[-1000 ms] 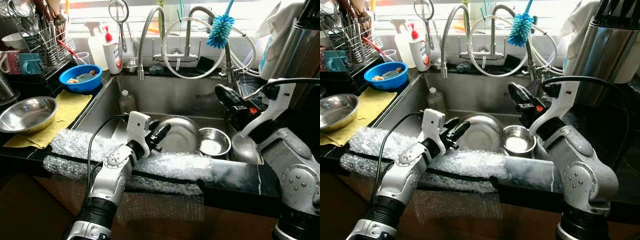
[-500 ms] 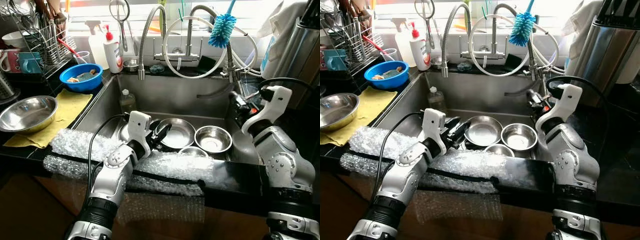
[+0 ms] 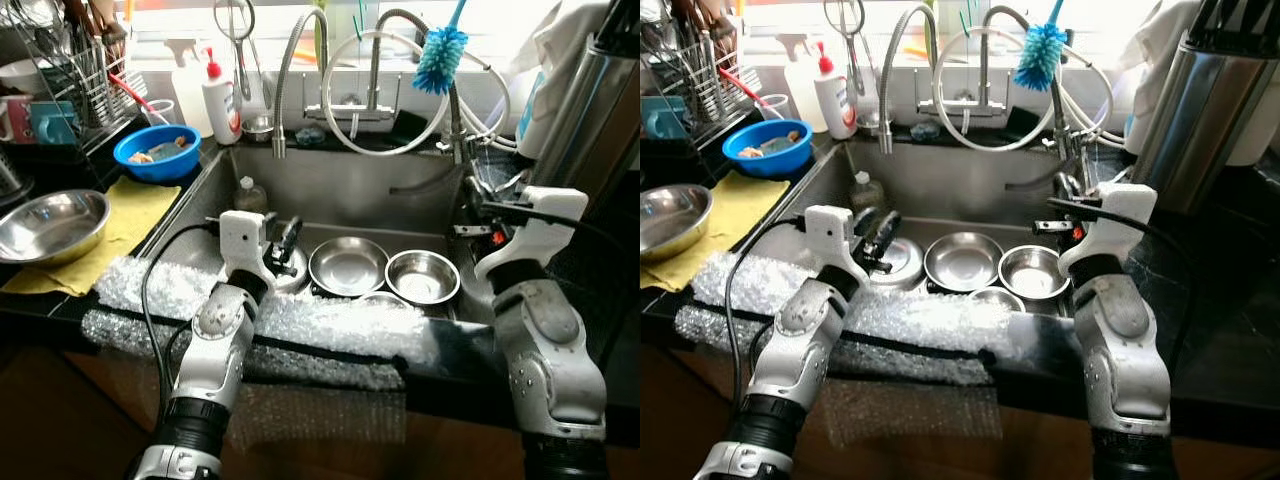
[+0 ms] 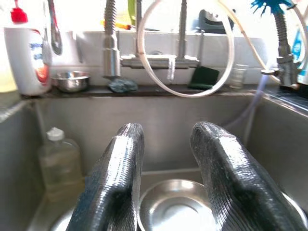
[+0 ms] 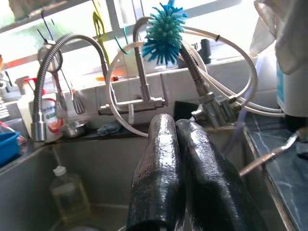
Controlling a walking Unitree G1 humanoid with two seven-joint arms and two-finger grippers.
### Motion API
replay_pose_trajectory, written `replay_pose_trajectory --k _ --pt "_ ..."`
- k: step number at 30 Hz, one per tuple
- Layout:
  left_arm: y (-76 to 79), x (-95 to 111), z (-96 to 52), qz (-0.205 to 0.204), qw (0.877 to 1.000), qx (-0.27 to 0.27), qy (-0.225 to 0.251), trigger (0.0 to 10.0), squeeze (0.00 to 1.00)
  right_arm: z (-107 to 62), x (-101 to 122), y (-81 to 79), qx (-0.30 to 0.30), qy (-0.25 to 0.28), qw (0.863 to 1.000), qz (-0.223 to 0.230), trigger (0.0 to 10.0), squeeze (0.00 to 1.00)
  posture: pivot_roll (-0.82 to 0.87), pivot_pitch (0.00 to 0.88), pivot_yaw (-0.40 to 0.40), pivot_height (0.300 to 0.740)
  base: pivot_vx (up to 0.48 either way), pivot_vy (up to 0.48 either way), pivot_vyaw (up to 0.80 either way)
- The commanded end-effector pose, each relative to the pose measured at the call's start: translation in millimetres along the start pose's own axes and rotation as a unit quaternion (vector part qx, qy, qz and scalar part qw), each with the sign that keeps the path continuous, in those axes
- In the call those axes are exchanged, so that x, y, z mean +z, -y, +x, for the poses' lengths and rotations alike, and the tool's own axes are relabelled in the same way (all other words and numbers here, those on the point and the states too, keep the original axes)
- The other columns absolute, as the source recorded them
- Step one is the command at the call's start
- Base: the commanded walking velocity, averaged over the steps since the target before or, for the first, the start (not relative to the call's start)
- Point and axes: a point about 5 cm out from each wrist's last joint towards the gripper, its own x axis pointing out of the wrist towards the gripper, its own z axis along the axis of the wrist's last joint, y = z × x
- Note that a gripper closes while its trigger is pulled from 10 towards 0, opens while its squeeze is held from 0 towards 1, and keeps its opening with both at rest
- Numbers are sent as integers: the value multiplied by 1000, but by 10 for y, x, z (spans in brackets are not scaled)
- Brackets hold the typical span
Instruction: Kitchen organization
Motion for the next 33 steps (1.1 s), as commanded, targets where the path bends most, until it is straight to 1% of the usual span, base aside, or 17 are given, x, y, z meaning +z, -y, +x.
replay_pose_trajectory --k 1,4,14,15,16,17,18,19,21,24,27,33 --pt "-20 71 38 22 1000 5 14 10000 0 -26 76 -24 -5 21 1000 -10 10000 0 -190 0 47 740 0 0 0" --pt "-22 85 42 26 999 8 21 10000 0 -52 78 -29 -10 23 1000 -18 10000 0 -190 0 47 740 0 0 0" --pt "-19 77 46 30 999 13 25 10000 0 -76 80 -46 -16 26 999 -21 10000 0 -190 0 47 740 0 0 0" --pt "-20 95 47 35 999 14 30 10000 0 -85 83 -42 -18 26 999 -30 10000 0 -190 0 47 740 0 0 0" --pt "-69 192 2 52 997 33 47 10000 0 -157 86 -4 -47 31 998 -37 10000 0 -185 0 50 740 0 0 0" --pt "-140 319 -74 69 993 68 73 10000 0 -239 88 43 -84 37 995 -42 10000 0 -177 0 44 740 0 0 519" --pt "-140 319 -74 69 993 68 73 10000 0 -239 88 43 -84 37 995 -42 10000 0 -177 0 44 740 0 0 519" --pt "-162 348 -91 70 991 79 80 10000 0 -248 89 53 -93 39 994 -41 10000 0 -176 0 44 740 0 0 519" --pt "-155 391 -78 71 990 82 89 10000 0 -211 103 59 -100 44 994 -31 10000 0 -163 0 50 740 0 0 444" --pt "-149 403 -71 72 990 80 90 10000 0 -199 110 58 -102 45 993 -29 10000 0 -163 0 51 740 0 0 419" --pt "-145 351 -129 71 991 80 77 10000 0 -242 75 42 -112 40 993 -16 10000 0 -169 0 65 740 0 0 0" --pt "-113 357 -103 73 992 77 69 10000 0 -250 59 41 -123 37 992 -14 10000 0 -167 0 62 740 0 0 0"
